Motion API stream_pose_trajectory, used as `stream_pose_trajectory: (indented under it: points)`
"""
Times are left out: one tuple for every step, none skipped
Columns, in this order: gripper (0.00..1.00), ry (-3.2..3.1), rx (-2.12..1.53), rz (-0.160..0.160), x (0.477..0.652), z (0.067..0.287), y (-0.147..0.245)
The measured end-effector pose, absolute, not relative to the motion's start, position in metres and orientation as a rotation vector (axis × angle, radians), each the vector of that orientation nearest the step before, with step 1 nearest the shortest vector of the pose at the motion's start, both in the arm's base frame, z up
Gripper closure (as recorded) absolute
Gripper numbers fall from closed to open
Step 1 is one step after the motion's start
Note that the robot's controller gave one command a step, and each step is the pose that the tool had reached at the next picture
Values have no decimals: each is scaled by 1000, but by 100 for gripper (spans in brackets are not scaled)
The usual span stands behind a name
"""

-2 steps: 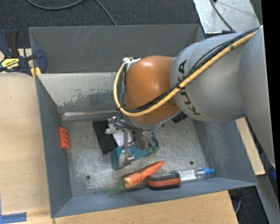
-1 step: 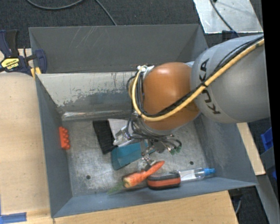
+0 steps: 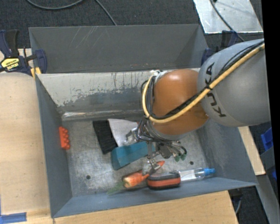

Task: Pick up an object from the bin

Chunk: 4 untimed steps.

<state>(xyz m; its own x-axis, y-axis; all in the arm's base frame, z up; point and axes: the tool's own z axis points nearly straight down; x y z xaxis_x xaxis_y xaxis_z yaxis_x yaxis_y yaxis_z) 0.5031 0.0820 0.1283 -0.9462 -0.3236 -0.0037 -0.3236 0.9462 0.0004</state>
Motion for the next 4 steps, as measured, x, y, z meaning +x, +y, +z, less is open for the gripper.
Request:
stream_pose_trajectory:
  points:
    - [0, 3055, -571, -1, 509, 104, 69]
    - [100, 3040, -618, -15, 507, 91, 73]
    - [100, 3040, -615, -14, 507, 91, 73]
    - [100, 3040, -615, -12, 507, 93, 73]
